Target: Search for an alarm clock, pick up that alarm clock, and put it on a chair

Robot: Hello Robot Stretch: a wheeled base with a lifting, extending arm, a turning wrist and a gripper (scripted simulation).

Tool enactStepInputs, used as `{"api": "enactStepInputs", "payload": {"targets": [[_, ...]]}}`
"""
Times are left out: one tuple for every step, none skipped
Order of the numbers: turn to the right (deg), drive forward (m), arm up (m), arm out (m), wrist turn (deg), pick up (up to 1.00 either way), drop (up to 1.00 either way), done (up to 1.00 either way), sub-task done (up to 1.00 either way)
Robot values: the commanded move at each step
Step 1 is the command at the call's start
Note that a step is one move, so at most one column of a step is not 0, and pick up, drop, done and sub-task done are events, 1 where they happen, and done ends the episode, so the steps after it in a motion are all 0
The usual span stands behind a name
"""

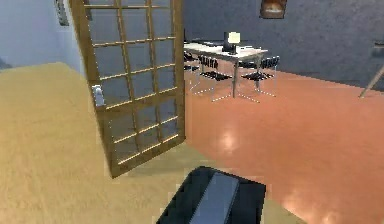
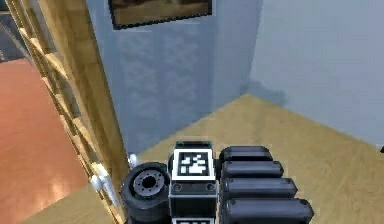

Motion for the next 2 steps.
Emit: {"api": "enactStepInputs", "payload": {"targets": [[0.0, 0.4, 0.0, 0.0, 0.0, 0.0, 0.0, 0.0, 0.0], [12.0, 0.0, 0.0, 0.0, 0.0, 0.0, 0.0, 0.0, 0.0]]}}
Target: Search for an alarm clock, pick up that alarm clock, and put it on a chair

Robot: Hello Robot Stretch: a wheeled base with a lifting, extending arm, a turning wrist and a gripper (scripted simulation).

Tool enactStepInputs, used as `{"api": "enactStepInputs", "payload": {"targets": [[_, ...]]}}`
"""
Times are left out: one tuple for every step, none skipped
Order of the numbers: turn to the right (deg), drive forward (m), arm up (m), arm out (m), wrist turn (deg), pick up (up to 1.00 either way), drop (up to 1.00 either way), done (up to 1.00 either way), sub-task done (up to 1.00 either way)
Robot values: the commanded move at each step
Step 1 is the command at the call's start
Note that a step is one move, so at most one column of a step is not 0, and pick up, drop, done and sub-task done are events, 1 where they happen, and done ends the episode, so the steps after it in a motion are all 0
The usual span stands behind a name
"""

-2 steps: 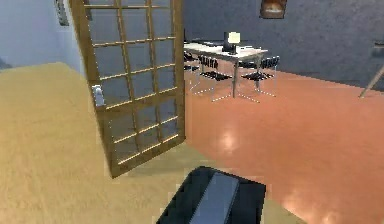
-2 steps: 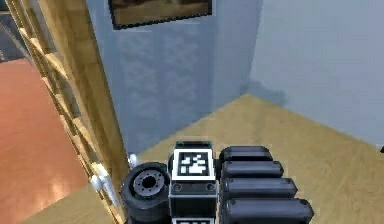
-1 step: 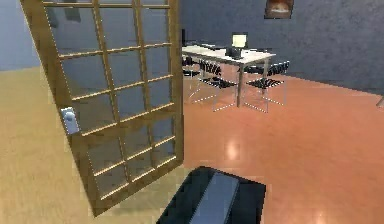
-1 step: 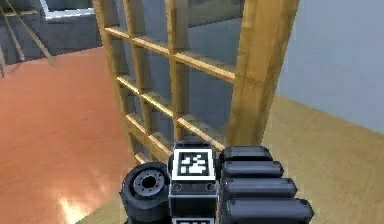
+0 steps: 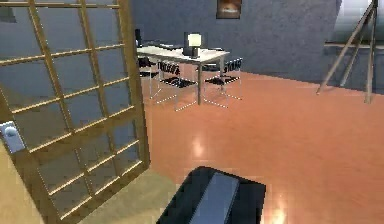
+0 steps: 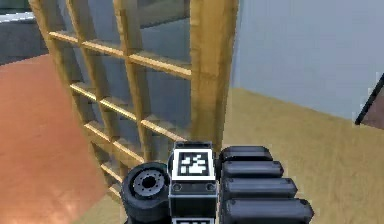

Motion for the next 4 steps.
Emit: {"api": "enactStepInputs", "payload": {"targets": [[0.0, 1.0, 0.0, 0.0, 0.0, 0.0, 0.0, 0.0, 0.0], [6.0, 0.0, 0.0, 0.0, 0.0, 0.0, 0.0, 0.0, 0.0], [0.0, 0.45, 0.0, 0.0, 0.0, 0.0, 0.0, 0.0, 0.0], [-12.0, 0.0, 0.0, 0.0, 0.0, 0.0, 0.0, 0.0, 0.0]]}}
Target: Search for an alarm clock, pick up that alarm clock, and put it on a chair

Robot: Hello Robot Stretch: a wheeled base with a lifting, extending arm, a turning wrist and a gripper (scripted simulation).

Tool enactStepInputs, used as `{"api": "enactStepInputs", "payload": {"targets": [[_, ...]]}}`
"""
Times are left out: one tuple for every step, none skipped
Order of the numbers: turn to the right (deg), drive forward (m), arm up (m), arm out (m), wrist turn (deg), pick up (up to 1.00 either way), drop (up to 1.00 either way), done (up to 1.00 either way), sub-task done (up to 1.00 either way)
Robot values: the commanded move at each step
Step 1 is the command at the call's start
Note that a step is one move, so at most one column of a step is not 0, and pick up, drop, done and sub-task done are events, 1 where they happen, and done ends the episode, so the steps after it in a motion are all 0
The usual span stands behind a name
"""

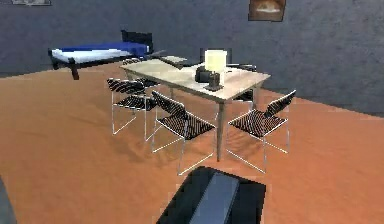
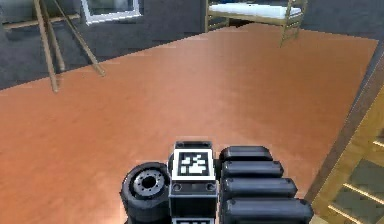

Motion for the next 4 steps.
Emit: {"api": "enactStepInputs", "payload": {"targets": [[0.0, 0.55, 0.0, 0.0, 0.0, 0.0, 0.0, 0.0, 0.0], [-39.0, 0.0, 0.0, 0.0, 0.0, 0.0, 0.0, 0.0, 0.0], [0.0, 1.0, 0.0, 0.0, 0.0, 0.0, 0.0, 0.0, 0.0], [45.0, 0.0, 0.0, 0.0, 0.0, 0.0, 0.0, 0.0, 0.0]]}}
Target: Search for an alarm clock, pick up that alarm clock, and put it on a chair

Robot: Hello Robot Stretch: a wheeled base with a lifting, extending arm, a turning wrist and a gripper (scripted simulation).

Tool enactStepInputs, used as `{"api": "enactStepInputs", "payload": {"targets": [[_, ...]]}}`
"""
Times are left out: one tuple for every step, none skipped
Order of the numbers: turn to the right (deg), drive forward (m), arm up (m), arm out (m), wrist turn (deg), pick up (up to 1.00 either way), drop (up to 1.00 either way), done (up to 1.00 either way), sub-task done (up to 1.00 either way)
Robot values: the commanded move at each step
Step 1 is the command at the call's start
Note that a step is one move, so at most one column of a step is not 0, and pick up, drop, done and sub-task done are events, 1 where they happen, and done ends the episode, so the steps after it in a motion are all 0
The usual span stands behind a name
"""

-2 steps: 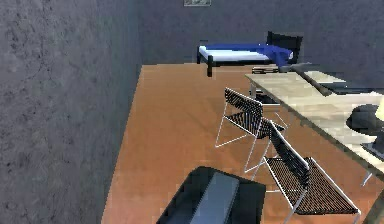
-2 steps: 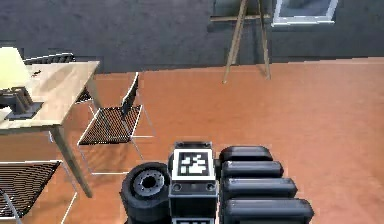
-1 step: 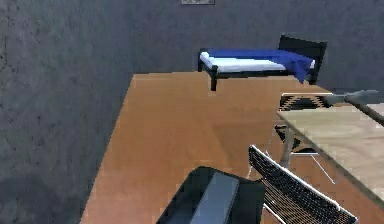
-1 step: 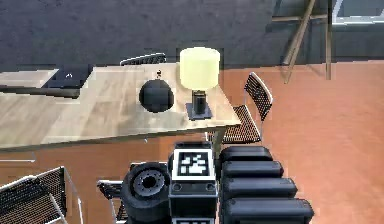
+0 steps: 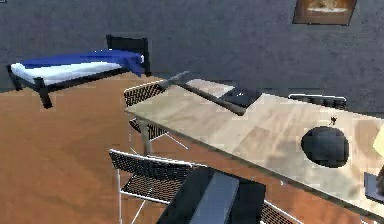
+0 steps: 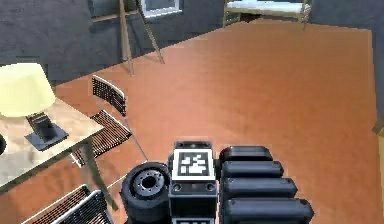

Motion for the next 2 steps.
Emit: {"api": "enactStepInputs", "payload": {"targets": [[30.0, 0.0, 0.0, 0.0, 0.0, 0.0, 0.0, 0.0, 0.0], [-45.0, 0.0, 0.0, 0.0, 0.0, 0.0, 0.0, 0.0, 0.0]]}}
